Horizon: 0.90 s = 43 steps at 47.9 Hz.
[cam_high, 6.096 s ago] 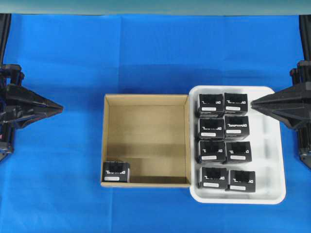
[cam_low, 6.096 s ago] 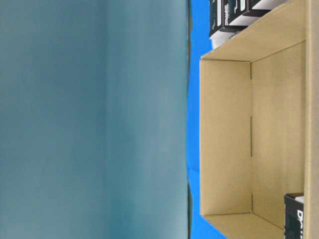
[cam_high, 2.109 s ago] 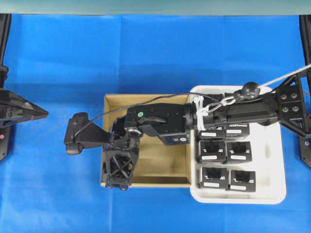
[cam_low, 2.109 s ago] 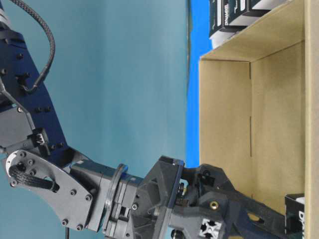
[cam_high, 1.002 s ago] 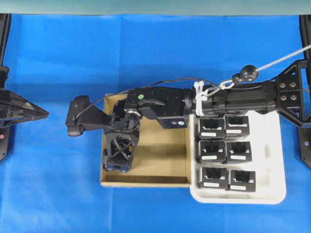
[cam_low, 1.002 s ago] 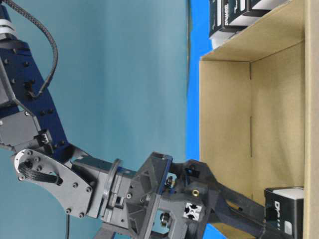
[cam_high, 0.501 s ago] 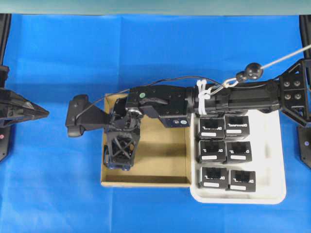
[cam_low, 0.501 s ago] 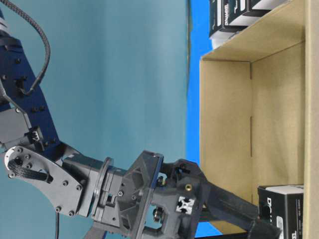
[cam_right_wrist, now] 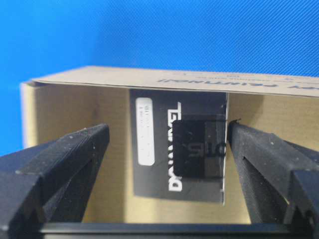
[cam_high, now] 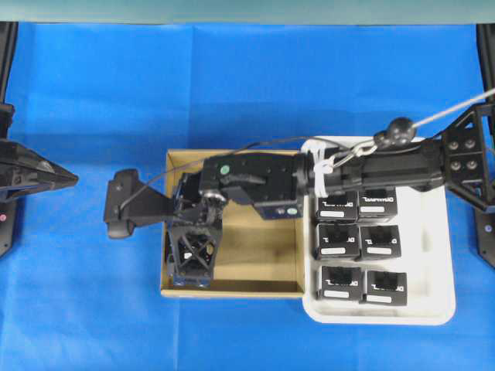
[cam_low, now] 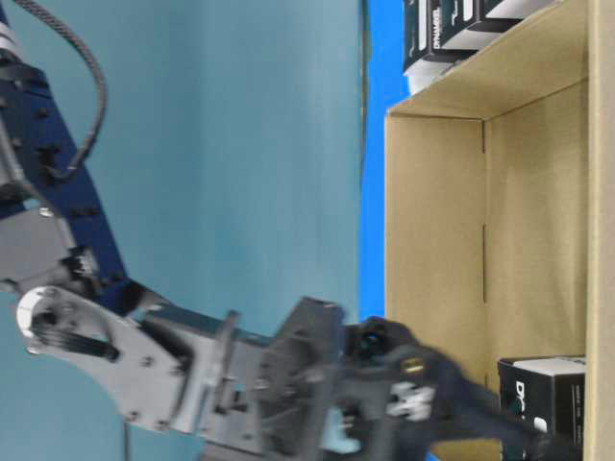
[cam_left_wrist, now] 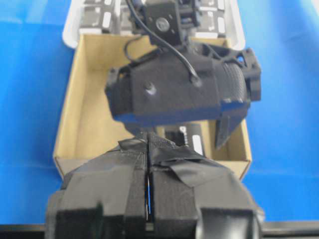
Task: Pick the box from inside the cardboard box.
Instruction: 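Close the right gripper on the black box, then lift the black box out of the cardboard box toward the tray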
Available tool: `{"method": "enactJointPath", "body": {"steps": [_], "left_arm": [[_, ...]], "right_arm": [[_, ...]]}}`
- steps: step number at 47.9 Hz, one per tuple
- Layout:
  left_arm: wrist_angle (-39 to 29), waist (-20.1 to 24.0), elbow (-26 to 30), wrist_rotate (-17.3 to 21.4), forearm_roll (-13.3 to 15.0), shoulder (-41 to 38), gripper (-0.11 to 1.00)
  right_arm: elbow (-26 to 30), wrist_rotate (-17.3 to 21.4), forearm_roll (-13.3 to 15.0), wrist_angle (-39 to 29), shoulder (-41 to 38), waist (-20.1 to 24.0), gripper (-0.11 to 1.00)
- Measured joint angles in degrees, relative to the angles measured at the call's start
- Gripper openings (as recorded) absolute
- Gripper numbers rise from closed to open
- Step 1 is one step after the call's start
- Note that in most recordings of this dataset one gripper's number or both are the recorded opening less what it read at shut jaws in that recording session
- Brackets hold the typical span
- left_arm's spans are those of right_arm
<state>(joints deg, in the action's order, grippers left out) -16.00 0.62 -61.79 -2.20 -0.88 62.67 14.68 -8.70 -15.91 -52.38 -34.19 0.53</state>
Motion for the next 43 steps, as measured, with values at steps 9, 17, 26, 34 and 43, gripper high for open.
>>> {"method": "enactJointPath", "body": {"steps": [9, 17, 26, 34, 43], "left_arm": [[-0.1, 0.0, 0.0, 0.0, 0.1, 0.0, -0.06], [-0.2, 0.0, 0.0, 0.0, 0.0, 0.0, -0.06], [-0.2, -0.1, 0.0, 0.0, 0.0, 0.0, -0.06], [-0.1, 0.0, 0.0, 0.0, 0.0, -0.1, -0.06], [-0.2, 0.0, 0.0, 0.0, 0.0, -0.2, -0.06]], "right_arm": [[0.0, 2.0, 6.9, 0.4, -1.2, 1.0, 1.00], [0.0, 5.2, 9.8, 0.5, -1.2, 0.9, 1.00], [0.0, 6.1, 10.0, 0.6, -1.2, 1.0, 0.96], [0.4, 6.1, 10.0, 0.9, -1.3, 2.0, 0.68], [0.9, 6.1, 10.0, 0.7, -0.9, 3.2, 0.60]]}}
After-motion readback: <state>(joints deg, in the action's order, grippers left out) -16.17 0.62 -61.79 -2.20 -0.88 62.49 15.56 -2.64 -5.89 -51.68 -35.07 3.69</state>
